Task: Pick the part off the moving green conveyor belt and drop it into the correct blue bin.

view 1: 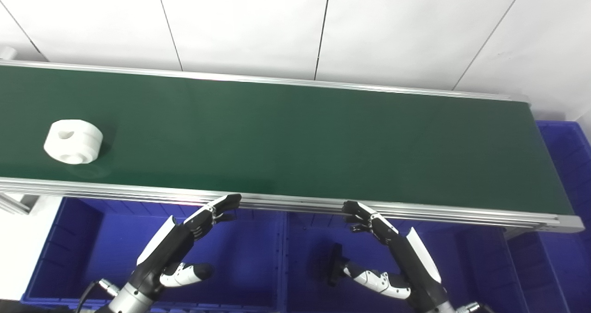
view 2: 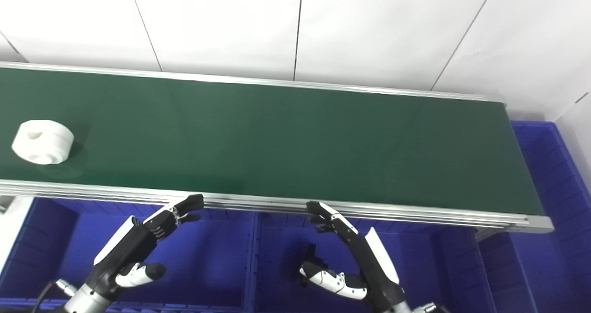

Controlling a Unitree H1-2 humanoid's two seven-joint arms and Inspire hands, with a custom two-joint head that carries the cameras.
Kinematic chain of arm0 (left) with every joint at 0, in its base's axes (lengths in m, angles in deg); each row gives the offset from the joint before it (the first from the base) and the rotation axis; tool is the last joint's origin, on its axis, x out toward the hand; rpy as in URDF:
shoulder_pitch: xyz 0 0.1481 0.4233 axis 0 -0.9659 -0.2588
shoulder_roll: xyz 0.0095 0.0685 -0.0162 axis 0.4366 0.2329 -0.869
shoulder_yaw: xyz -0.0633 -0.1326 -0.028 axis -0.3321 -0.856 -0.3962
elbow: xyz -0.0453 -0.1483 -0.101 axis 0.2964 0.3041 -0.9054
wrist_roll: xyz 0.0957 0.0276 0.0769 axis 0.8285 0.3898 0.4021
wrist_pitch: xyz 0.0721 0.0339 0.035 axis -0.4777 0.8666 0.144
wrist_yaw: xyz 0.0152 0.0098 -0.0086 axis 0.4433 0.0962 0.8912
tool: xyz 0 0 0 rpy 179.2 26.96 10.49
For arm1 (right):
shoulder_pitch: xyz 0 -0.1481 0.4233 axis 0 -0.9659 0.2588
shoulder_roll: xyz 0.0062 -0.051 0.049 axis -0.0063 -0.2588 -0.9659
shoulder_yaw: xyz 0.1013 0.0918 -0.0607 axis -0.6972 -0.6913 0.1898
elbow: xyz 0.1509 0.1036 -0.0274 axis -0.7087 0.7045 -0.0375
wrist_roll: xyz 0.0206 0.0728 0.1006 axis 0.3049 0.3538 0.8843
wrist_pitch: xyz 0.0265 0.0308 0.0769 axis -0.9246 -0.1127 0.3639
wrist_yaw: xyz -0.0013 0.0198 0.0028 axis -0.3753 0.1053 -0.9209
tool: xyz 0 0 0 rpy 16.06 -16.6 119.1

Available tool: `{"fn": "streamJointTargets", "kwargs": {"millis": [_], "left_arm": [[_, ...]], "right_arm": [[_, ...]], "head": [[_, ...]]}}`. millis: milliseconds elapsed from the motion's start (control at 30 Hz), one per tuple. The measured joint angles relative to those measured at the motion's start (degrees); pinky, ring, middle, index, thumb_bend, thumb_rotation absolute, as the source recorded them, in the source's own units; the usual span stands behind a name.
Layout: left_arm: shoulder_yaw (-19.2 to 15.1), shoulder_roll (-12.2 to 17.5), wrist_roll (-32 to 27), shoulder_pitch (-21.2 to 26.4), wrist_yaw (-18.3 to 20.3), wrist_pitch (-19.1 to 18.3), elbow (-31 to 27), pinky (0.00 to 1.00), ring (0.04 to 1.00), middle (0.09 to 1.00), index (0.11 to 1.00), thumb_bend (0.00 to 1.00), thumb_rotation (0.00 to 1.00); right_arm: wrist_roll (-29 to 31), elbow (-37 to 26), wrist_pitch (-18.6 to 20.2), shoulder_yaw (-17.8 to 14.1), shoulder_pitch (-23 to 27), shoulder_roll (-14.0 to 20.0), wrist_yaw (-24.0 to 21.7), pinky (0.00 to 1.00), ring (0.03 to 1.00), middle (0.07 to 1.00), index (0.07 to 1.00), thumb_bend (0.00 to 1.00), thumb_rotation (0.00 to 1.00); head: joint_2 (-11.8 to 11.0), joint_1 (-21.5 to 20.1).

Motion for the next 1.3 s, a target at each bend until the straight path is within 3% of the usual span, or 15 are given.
{"fn": "streamJointTargets", "kwargs": {"millis": [33,67,133,200,333,433,533,633,733,767,833,867,1067,1233,1300], "left_arm": [[0.3,-0.1,0.6,0.0,-0.2,0.0,0.3,0.85,0.900,0.922,0.897,0.77,0.78],[0.8,-0.4,1.7,0.0,-0.5,0.0,0.7,0.85,0.894,0.916,0.889,0.76,0.76],[1.6,-1.4,2.7,-0.4,-1.8,0.0,0.8,0.84,0.892,0.914,0.884,0.75,0.73],[2.5,-2.6,3.0,-0.8,-2.7,0.0,0.8,0.84,0.891,0.907,0.878,0.75,0.72],[3.9,-3.1,3.3,-1.2,-3.1,0.0,0.9,0.82,0.891,0.904,0.863,0.79,0.71],[4.3,-2.6,3.2,-0.7,-3.5,0.0,1.1,0.84,0.901,0.907,0.864,0.78,0.68],[4.9,-2.0,3.0,-0.3,-3.6,0.0,1.3,0.82,0.896,0.908,0.863,0.77,0.64],[5.2,-1.9,2.0,0.1,-3.8,0.0,1.8,0.79,0.886,0.911,0.868,0.76,0.63],[5.5,-1.6,2.1,0.5,-3.8,0.0,1.8,0.80,0.883,0.908,0.863,0.76,0.62],[5.5,-1.5,2.1,0.6,-3.8,0.0,1.8,0.80,0.880,0.906,0.860,0.76,0.62],[5.5,-1.3,2.2,0.9,-3.9,0.0,1.8,0.76,0.862,0.900,0.857,0.75,0.59],[5.5,-1.2,2.3,0.9,-4.0,0.0,1.7,0.76,0.860,0.899,0.857,0.75,0.59],[4.6,-1.3,2.9,0.5,-5.3,0.0,-2.3,0.73,0.820,0.863,0.820,0.84,0.67],[3.5,-1.0,1.2,1.3,-6.3,0.1,-6.5,0.72,0.814,0.874,0.832,0.83,0.66],[3.2,-0.3,0.3,1.9,-6.3,0.1,-8.1,0.70,0.813,0.880,0.837,0.83,0.66]], "right_arm": [[0.2,0.5,-0.1,-0.1,0.0,0.2,-0.1,0.71,0.804,0.863,0.891,0.62,0.55],[0.1,0.9,-0.1,-0.2,-0.1,0.6,-0.2,0.72,0.807,0.865,0.891,0.60,0.53],[0.3,1.1,-0.3,-0.5,-0.4,1.5,-0.3,0.73,0.810,0.861,0.887,0.61,0.52],[0.5,1.3,-0.7,-0.9,-0.7,2.1,-0.4,0.72,0.811,0.857,0.887,0.61,0.52],[1.1,1.4,-0.7,-0.9,-0.7,2.1,-1.1,0.73,0.822,0.867,0.893,0.59,0.55],[1.9,1.7,-0.7,-1.0,-0.7,2.1,-1.5,0.71,0.816,0.861,0.890,0.57,0.48],[1.3,1.6,0.1,-1.5,-0.7,1.9,-1.5,0.73,0.825,0.866,0.891,0.58,0.59],[1.0,1.6,0.7,-1.5,-0.7,1.8,-1.6,0.72,0.821,0.863,0.898,0.54,0.59],[1.1,2.0,0.7,-1.5,-0.5,1.8,-1.8,0.71,0.818,0.868,0.901,0.49,0.41],[1.1,2.4,0.6,-1.4,-0.4,1.8,-1.9,0.71,0.817,0.867,0.899,0.50,0.43],[1.0,3.5,0.6,-1.4,-0.1,1.8,-2.1,0.71,0.813,0.860,0.886,0.58,0.57],[0.8,3.4,0.6,-1.5,0.0,1.8,-2.1,0.71,0.813,0.860,0.885,0.59,0.58],[0.1,3.4,0.7,-1.5,0.3,1.2,-2.2,0.70,0.813,0.859,0.878,0.55,0.55],[-1.7,5.1,0.5,-1.5,1.2,0.9,-1.7,0.66,0.780,0.834,0.849,0.54,0.44],[-1.8,5.7,-0.2,-1.4,1.4,0.6,-1.5,0.65,0.774,0.827,0.839,0.59,0.39]], "head": [[0.0,0.0],[-2.6,3.4],[-2.7,3.5],[-5.8,6.7],[-8.7,8.9],[-10.0,9.1],[-10.4,9.1],[-10.7,8.9],[-11.4,8.6],[-11.7,8.2],[-12.1,7.6],[-12.1,7.6],[-11.9,3.8],[-11.1,0.6],[-10.6,-1.3]]}}
